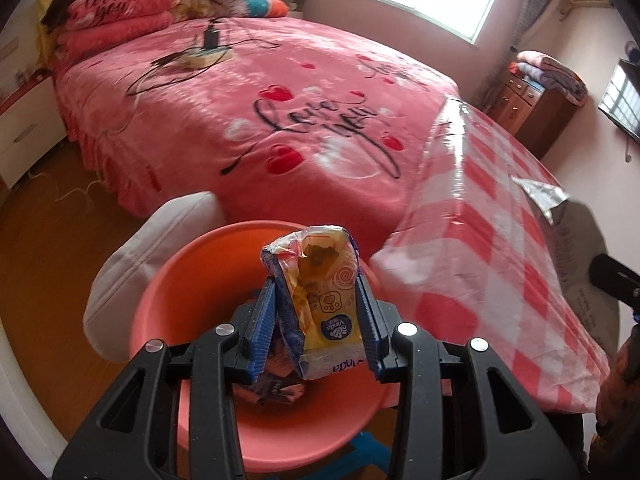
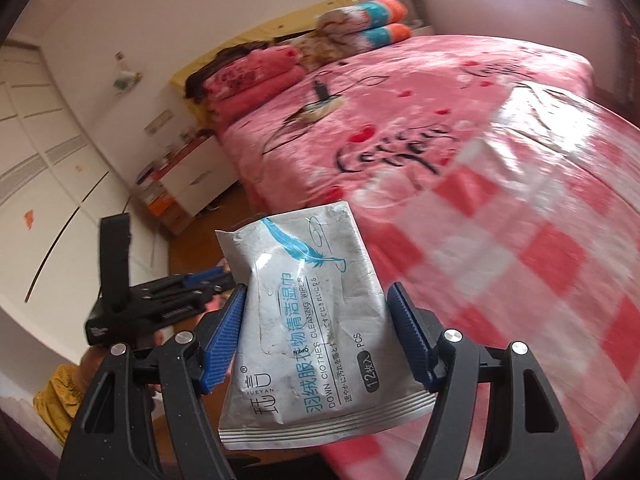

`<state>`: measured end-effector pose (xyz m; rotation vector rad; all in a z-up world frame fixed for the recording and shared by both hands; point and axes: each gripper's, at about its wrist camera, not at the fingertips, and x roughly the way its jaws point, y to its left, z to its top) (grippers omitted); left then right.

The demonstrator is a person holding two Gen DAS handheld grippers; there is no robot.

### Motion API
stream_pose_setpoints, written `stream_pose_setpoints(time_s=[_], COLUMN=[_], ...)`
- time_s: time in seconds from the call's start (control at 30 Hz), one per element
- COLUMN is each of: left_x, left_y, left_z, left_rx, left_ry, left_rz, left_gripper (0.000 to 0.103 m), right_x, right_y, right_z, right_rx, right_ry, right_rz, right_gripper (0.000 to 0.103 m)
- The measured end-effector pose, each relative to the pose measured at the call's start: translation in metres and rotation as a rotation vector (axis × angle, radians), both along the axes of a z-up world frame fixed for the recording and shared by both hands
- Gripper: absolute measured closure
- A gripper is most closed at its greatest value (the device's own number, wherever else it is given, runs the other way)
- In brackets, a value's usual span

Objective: Collect trash
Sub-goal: 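Carry the snack bag and wipes pack over the orange bucket, then open both tools over the orange bucket to drop the items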

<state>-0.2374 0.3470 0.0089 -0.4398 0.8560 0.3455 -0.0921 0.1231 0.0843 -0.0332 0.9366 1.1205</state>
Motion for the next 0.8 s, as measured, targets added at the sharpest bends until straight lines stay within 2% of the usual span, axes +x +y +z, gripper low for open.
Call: stream_pose_setpoints(time_s=[0.33,0.5,0.57,0.63,0.7,0.8], left_x=[-0.017,-0.023,-0.027,-0.029,-0.029,-0.027], left_y=[0.025,0.042,0.046,0.048,0.049,0.049], left_z=[-0.021,-0.035,-0.037,-0.037,-0.036,-0.035], left_rx=[-0.039,-0.075,-0.068,-0.053,-0.037,-0.005], left_ry=[0.035,0.071,0.078,0.079,0.083,0.090], left_rz=[0.073,0.144,0.170,0.182,0.193,0.205], left_gripper=[0.062,0.045,0.038,0.033,0.024,0.019], right_x=[-0.028,-0.042,-0.042,-0.039,-0.033,-0.021], right_y=[0.069,0.094,0.097,0.092,0.087,0.074], right_z=[0.000,-0.004,-0.008,-0.011,-0.012,-0.014], right_rx=[-0.014,-0.051,-0.062,-0.058,-0.060,-0.053], right_ry=[-0.002,-0.073,-0.082,-0.075,-0.081,-0.075], right_rz=[0.135,0.172,0.158,0.141,0.113,0.058], right_gripper=[0.032,0.023,0.014,0.013,0.013,0.011])
